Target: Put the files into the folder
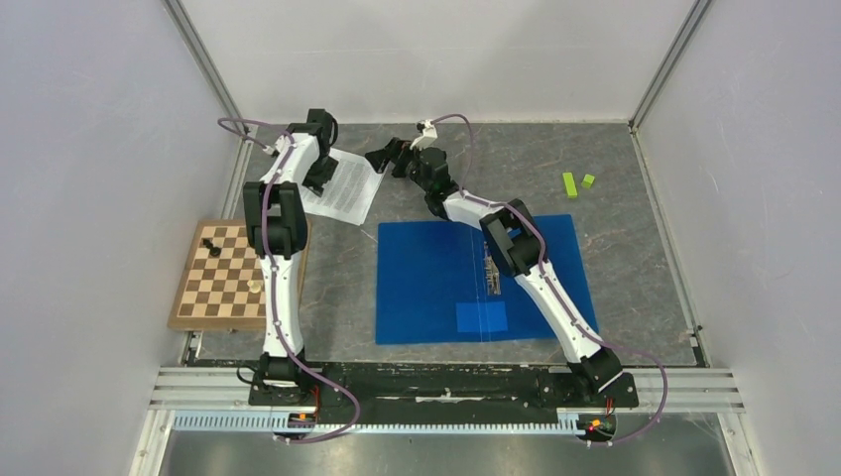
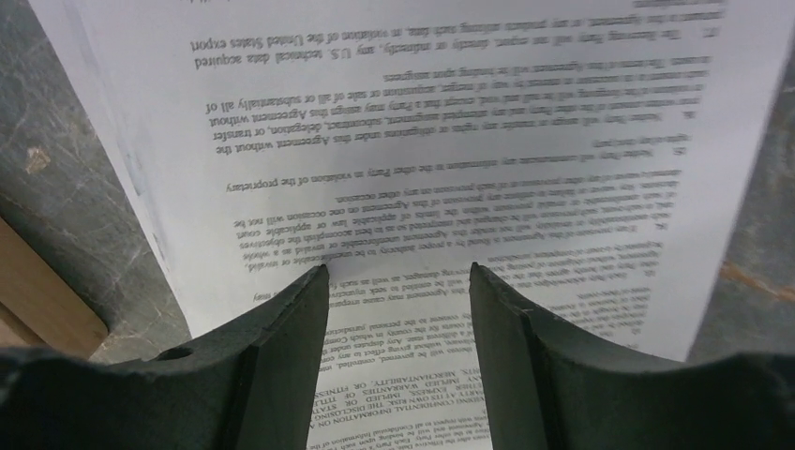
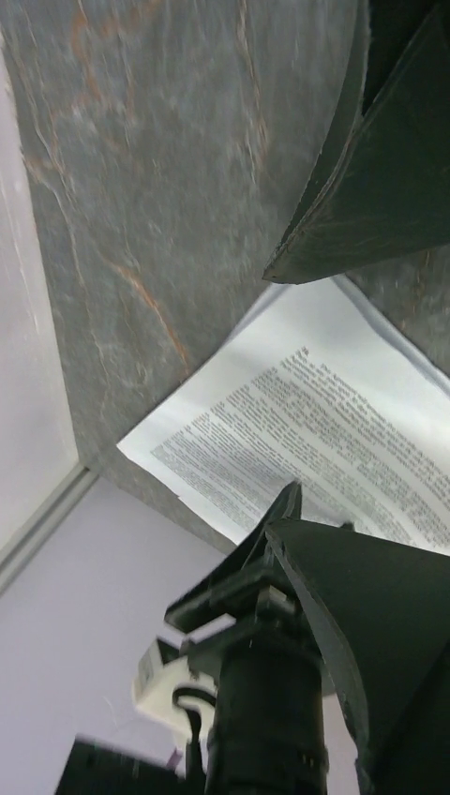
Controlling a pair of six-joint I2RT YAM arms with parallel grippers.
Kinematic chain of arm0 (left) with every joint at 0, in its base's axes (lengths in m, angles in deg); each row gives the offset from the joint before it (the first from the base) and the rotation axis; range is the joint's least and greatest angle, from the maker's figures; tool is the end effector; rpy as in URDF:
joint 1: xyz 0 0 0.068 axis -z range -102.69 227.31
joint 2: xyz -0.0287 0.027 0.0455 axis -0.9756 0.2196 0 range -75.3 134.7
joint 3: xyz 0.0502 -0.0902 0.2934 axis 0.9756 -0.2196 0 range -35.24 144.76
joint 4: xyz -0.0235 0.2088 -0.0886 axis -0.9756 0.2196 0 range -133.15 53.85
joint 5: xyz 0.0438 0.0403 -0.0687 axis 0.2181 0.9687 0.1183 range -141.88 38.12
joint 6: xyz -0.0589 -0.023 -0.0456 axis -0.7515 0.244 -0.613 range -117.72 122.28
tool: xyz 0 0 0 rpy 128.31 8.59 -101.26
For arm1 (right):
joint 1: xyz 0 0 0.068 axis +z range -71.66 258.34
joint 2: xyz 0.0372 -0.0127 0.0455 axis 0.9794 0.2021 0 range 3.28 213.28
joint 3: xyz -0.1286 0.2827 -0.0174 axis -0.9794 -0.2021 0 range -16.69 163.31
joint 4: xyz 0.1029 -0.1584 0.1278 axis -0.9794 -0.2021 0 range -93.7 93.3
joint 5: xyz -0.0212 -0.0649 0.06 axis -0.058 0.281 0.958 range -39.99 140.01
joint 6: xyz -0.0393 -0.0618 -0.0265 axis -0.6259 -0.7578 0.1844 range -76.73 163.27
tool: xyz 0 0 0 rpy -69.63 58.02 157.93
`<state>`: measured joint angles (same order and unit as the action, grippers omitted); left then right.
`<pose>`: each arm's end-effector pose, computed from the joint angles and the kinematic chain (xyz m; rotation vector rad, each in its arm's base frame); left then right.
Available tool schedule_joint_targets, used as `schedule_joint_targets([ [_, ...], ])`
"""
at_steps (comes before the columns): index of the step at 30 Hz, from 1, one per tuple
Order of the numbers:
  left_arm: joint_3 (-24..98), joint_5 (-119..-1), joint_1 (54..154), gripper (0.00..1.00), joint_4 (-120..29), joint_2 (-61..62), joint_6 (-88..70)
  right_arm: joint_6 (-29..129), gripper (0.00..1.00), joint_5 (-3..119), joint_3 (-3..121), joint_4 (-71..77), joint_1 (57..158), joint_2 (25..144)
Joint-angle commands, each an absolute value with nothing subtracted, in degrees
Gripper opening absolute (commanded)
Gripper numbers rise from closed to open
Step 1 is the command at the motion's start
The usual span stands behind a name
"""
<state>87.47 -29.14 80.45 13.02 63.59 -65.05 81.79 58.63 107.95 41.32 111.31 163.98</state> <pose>0.5077 -0.0020 0.1832 -1.4827 2.2075 0.1985 0.5401 0.3622 0.1441 -0.0483 1.6434 1.0914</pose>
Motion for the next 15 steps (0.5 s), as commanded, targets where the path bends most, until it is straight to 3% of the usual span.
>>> schedule_joint_targets([
  [1, 90.88, -29.44, 80.98, 0.63, 21.70, 66.38, -72.07, 84.65, 0.98, 58.61, 109.63, 42.21, 112.53, 163.94],
  [10, 91.50, -31.09, 81.00, 0.63, 24.87, 67.08, -70.20, 86.89, 0.98, 57.40, 110.53, 36.80, 112.62, 165.14],
  [15, 91.14, -31.55, 80.95, 0.63, 25.27, 67.12, -67.52, 83.79, 0.98, 53.72, 104.00, 35.37, 112.44, 160.76],
])
